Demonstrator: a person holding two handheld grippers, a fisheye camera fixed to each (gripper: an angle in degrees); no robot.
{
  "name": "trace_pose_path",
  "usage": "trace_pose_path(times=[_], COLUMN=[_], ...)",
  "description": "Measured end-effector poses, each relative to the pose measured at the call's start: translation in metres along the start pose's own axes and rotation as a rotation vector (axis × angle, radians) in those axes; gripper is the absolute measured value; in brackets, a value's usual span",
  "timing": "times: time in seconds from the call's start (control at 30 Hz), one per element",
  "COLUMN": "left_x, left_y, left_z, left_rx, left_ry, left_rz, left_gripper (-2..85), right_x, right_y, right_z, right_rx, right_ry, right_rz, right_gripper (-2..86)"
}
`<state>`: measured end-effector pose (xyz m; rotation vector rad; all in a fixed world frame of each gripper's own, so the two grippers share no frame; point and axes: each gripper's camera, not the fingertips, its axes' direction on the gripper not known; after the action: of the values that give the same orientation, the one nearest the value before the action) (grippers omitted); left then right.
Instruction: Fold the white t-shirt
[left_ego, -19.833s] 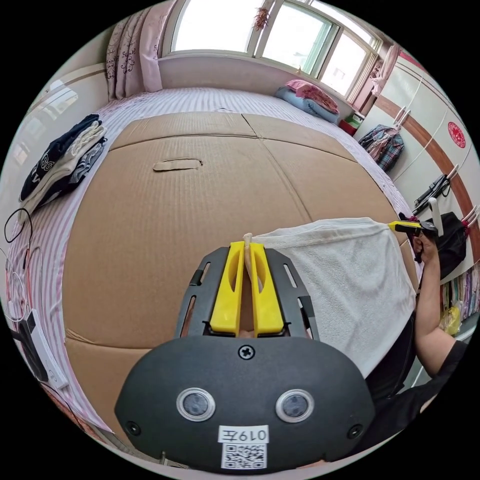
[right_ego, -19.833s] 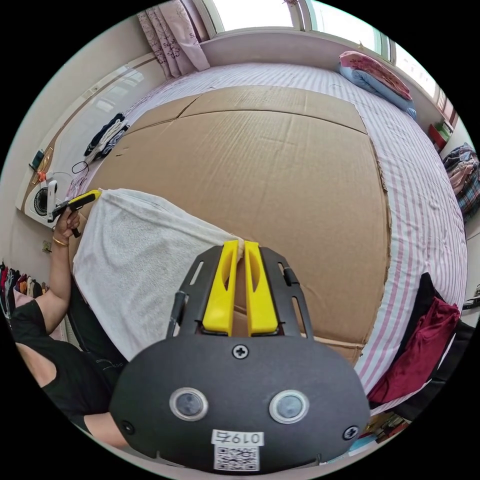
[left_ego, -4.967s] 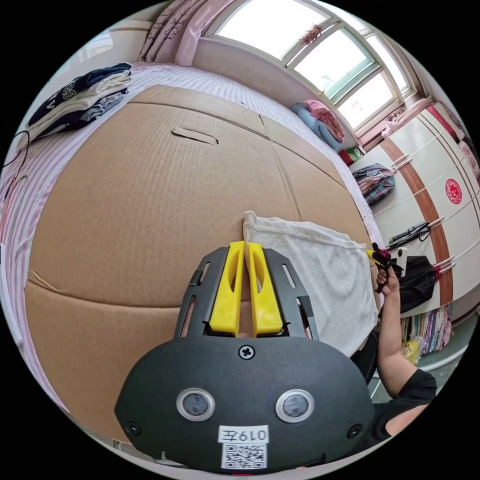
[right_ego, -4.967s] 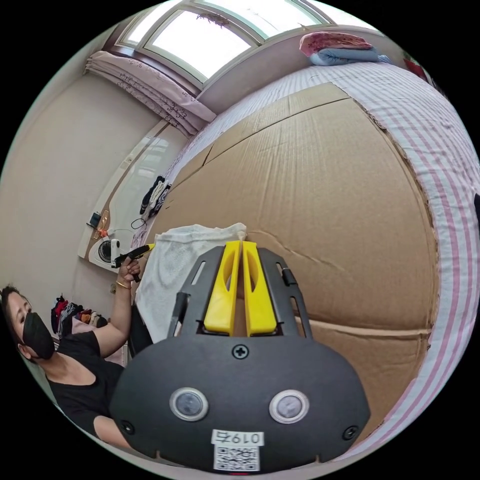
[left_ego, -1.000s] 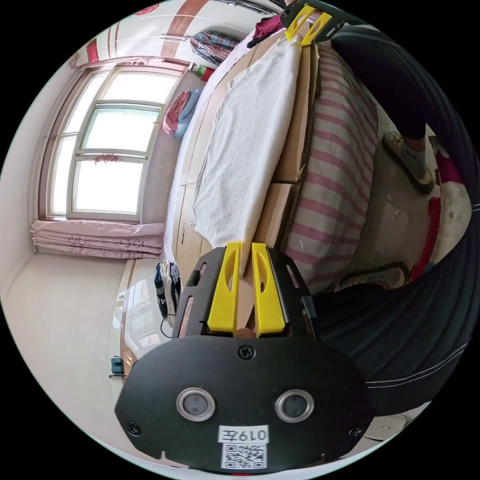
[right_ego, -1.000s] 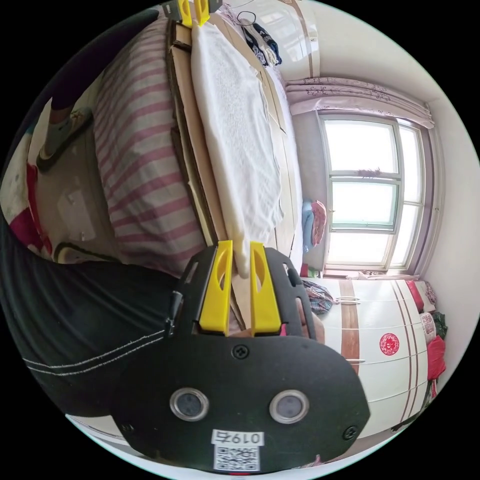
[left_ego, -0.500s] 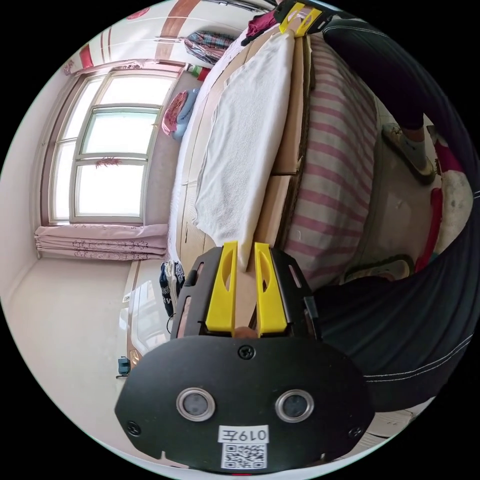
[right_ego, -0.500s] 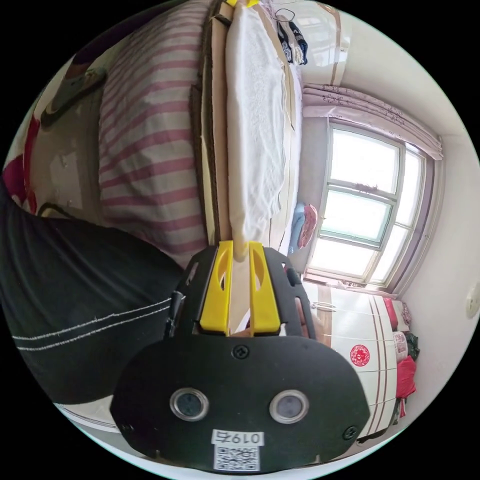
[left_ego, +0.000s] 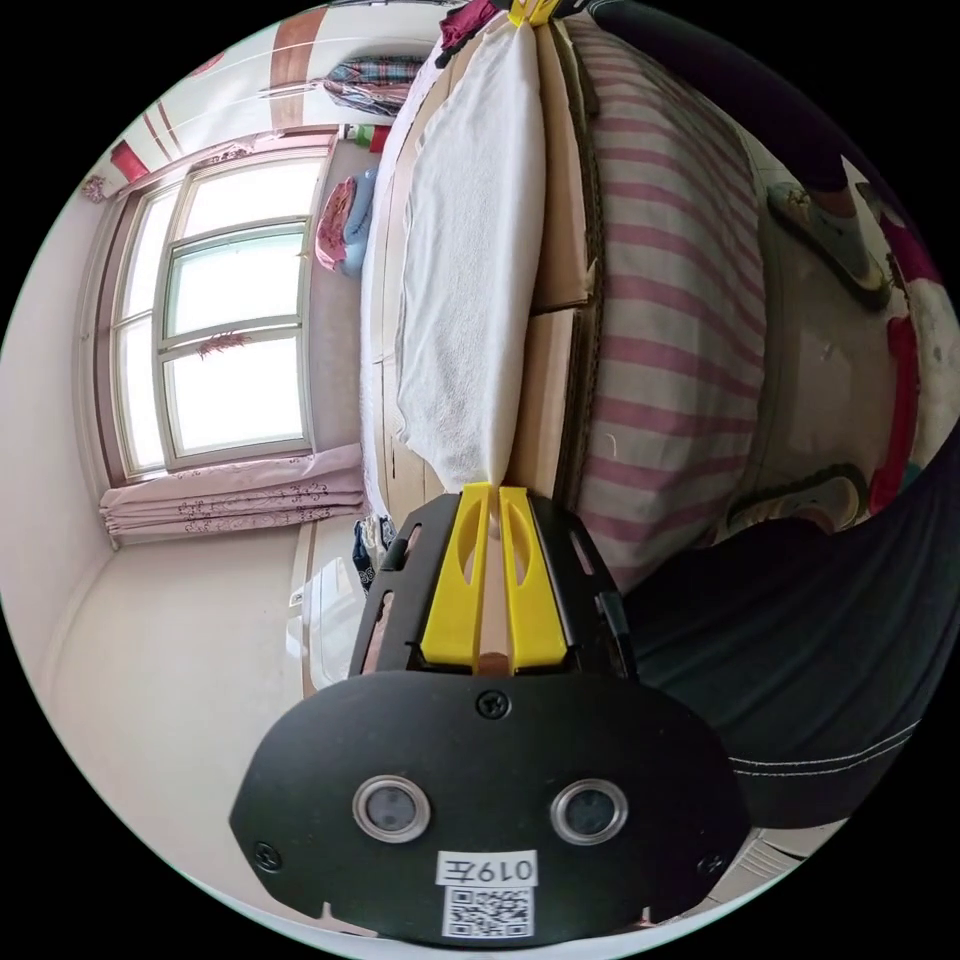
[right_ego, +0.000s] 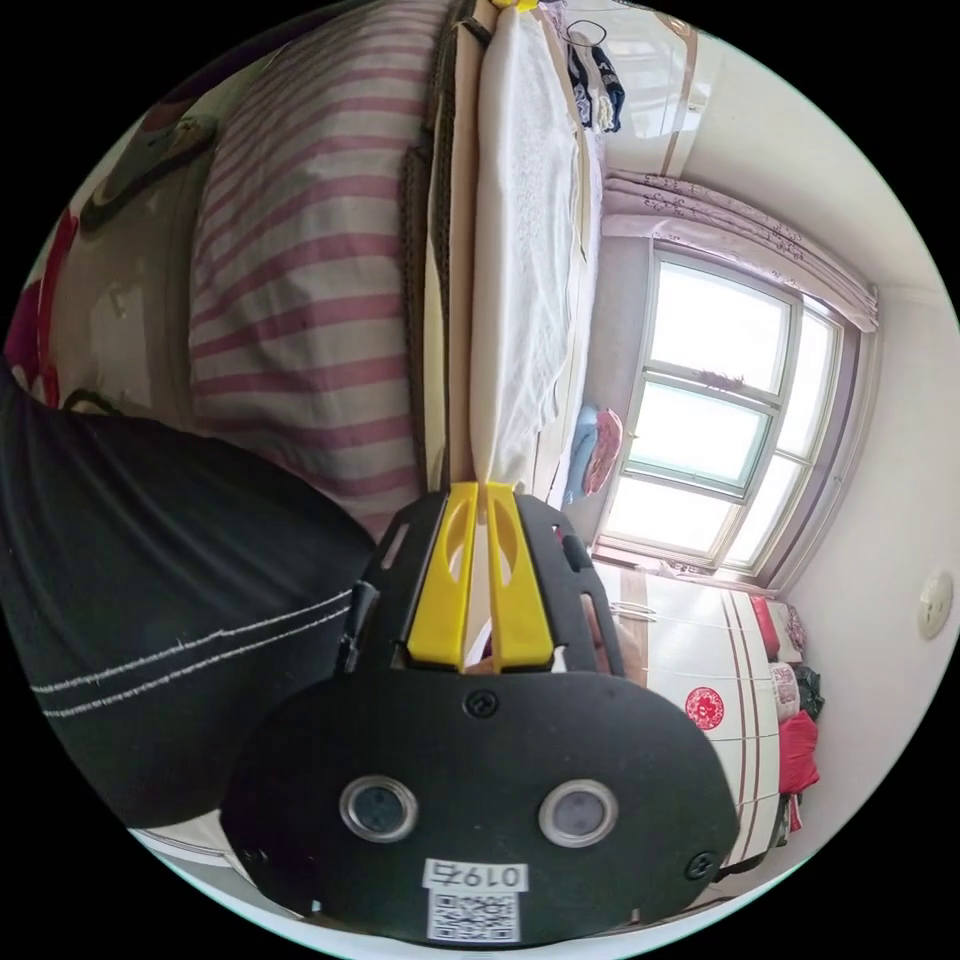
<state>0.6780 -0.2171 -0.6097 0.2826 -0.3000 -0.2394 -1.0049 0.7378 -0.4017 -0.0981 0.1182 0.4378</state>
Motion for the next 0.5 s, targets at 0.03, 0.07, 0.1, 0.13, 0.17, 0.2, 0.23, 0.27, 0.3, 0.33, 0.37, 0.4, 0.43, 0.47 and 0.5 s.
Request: trace_pose_path(times=[0.03,0.07,0.1,0.13,0.17,0.2,0.23,0.27,0.3,0.33,0.37,0.4,0.43,0.47,0.5], left_x=[-0.001,-0.004,-0.007,-0.009,-0.012,-0.014,-0.015,-0.017,-0.019,-0.021,-0.024,-0.027,-0.029,-0.033,-0.035], left_y=[0.0,0.001,0.001,0.002,0.002,0.003,0.003,0.005,0.007,0.008,0.01,0.013,0.014,0.017,0.019], left_z=[-0.001,-0.002,-0.004,-0.006,-0.008,-0.009,-0.009,-0.009,-0.01,-0.01,-0.011,-0.011,-0.011,-0.011,-0.01], left_rx=[-0.004,-0.009,-0.011,-0.009,-0.004,-0.003,-0.004,-0.002,0.001,0.002,0.004,0.003,0.003,0.0,-0.003], left_ry=[0.005,0.017,0.027,0.032,0.044,0.05,0.049,0.047,0.047,0.046,0.037,0.027,0.027,0.03,0.03], left_rz=[-0.002,-0.003,-0.002,-0.005,-0.014,-0.018,-0.019,-0.023,-0.031,-0.035,-0.042,-0.052,-0.053,-0.052,-0.045], left_gripper=[0.6,0.5,0.5,0.5,0.4,0.4,0.4,0.4,0.4,0.4,0.4,0.5,0.5,0.5,0.5], right_x=[0.01,0.022,0.028,0.041,0.053,0.058,0.066,0.073,0.077,0.087,0.099,0.106,0.12,0.133,0.14], right_y=[-0.004,-0.007,-0.008,-0.013,-0.018,-0.021,-0.028,-0.035,-0.038,-0.044,-0.049,-0.052,-0.056,-0.062,-0.065], right_z=[-0.007,-0.014,-0.018,-0.025,-0.035,-0.041,-0.053,-0.064,-0.069,-0.081,-0.094,-0.101,-0.113,-0.123,-0.128], right_rx=[-0.01,-0.014,-0.017,-0.022,-0.016,-0.01,-0.012,-0.014,-0.014,-0.011,0.001,0.006,0.01,0.006,0.003], right_ry=[0.003,0.005,0.003,-0.008,-0.023,-0.03,-0.023,-0.004,0.004,0.017,0.016,0.014,0.015,0.019,0.022], right_rz=[-0.003,0.001,0.006,0.017,0.023,0.023,0.016,0.005,0.003,0.007,0.019,0.027,0.043,0.049,0.05], right_gripper=[-0.7,-0.7,-0.7,-0.7,-0.7,-0.6,-0.6,-0.4,-0.4,-0.1,0.4,0.8,2.1,4.1,4.5])
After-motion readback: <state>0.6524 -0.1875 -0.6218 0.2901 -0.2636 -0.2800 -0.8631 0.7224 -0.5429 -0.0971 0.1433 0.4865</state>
